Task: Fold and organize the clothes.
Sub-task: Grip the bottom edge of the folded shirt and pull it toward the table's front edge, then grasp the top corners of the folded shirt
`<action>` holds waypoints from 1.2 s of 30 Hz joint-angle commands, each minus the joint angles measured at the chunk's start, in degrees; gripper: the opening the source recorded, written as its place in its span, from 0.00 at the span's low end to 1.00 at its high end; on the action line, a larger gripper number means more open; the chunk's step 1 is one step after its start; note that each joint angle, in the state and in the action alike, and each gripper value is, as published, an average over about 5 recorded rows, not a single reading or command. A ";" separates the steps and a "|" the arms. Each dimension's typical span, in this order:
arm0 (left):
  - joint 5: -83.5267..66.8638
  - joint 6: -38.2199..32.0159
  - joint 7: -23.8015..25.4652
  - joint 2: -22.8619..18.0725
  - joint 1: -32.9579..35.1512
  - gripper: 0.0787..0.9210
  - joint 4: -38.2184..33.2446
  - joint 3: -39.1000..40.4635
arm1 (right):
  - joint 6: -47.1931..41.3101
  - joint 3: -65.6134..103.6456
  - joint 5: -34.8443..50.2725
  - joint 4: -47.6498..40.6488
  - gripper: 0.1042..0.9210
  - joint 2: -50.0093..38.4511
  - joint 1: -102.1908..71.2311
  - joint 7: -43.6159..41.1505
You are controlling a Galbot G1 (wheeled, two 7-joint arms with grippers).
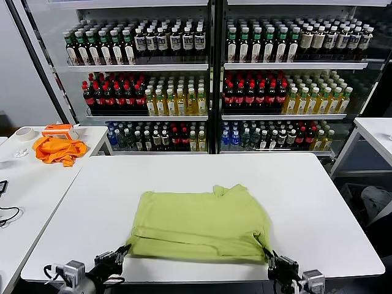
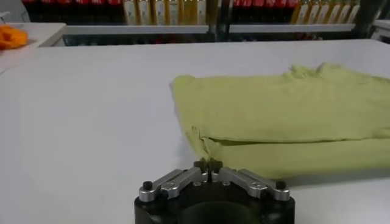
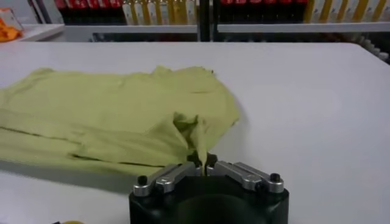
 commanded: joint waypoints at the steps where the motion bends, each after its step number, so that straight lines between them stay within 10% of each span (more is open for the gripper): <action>1: 2.90 -0.02 -0.47 0.41 7.12 0.00 -4.22 -2.08 | -3.12 1.62 -3.02 3.42 0.03 -0.11 -5.10 -1.07; 14: -1.91 -0.09 -0.79 4.34 -4.13 0.36 -6.32 -5.79 | -9.41 13.81 9.19 10.41 0.45 -5.52 5.03 -0.30; 25: -2.71 -0.51 1.34 5.02 -26.78 0.74 12.67 8.18 | -9.39 -12.82 11.15 -12.59 0.83 -0.85 41.13 5.99; 36: -1.65 -0.35 3.65 2.63 -36.93 0.88 24.62 14.93 | -8.50 -21.05 10.40 -31.31 0.88 6.81 56.43 4.06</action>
